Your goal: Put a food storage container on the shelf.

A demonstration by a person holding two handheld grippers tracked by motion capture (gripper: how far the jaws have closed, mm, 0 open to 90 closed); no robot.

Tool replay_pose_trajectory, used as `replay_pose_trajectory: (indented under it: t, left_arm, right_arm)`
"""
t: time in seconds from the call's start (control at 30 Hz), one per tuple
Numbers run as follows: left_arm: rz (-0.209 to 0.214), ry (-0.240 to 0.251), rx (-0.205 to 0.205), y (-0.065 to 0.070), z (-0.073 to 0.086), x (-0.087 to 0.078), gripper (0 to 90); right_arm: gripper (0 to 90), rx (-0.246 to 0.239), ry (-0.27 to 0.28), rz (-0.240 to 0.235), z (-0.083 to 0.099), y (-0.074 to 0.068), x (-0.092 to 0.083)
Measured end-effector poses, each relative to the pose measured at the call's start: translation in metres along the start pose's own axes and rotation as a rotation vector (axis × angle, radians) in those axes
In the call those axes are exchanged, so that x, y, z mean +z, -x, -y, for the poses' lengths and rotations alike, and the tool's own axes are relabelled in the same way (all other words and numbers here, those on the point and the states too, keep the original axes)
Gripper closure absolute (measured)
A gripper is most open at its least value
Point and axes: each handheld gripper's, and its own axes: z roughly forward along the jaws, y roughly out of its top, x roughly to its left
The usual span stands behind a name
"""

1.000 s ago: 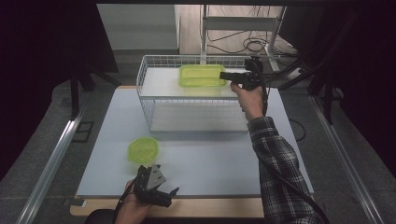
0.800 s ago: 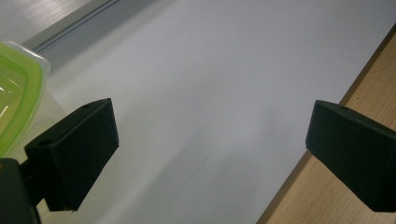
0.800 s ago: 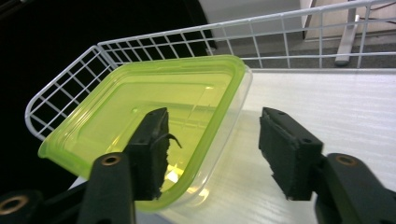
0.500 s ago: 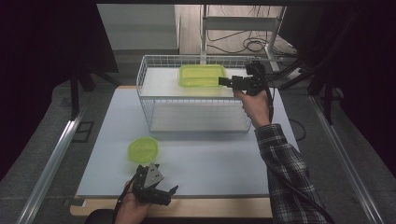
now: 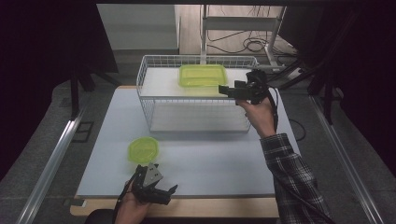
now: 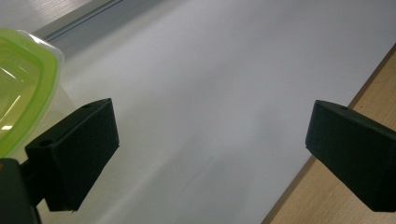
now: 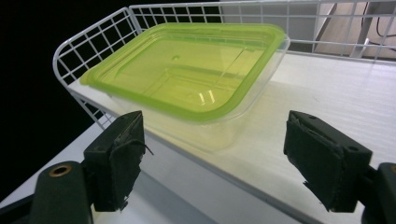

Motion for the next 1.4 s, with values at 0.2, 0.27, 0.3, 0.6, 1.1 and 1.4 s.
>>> replay_pose_trajectory:
  t: [0.2, 0.27, 0.3, 0.6, 1.1, 1.4]
  left_arm:
    - [-0.004, 0.008, -0.008, 0.0, 0.0, 0.0, 2.5]
    - [-0.004, 0.005, -0.008, 0.0, 0.0, 0.0, 2.6]
    - [-0.003, 0.003, -0.007, 0.0, 0.0, 0.0, 2.6]
    - [0.007, -0.019, -0.012, -0.001, -0.001, 0.001, 2.4]
    - [0.024, -0.051, -0.052, -0.001, -0.002, 0.001, 1.0]
    - [0.027, -0.023, -0.019, 0.0, -0.001, 0.001, 0.7]
  right_arm:
    - [17.6, -0.046, 0.002, -0.008, 0.011, -0.009, -0.007]
    - [16.5, -0.062, -0.002, -0.01, 0.015, -0.011, -0.008]
    - [16.0, -0.071, -0.005, -0.01, 0.017, -0.013, -0.009]
    - [10.9, -0.136, -0.026, -0.043, 0.041, -0.027, -0.02]
    - [6.1, -0.184, -0.091, -0.076, 0.093, -0.032, -0.031]
    - [2.6, -0.213, -0.103, -0.035, 0.124, -0.032, -0.036]
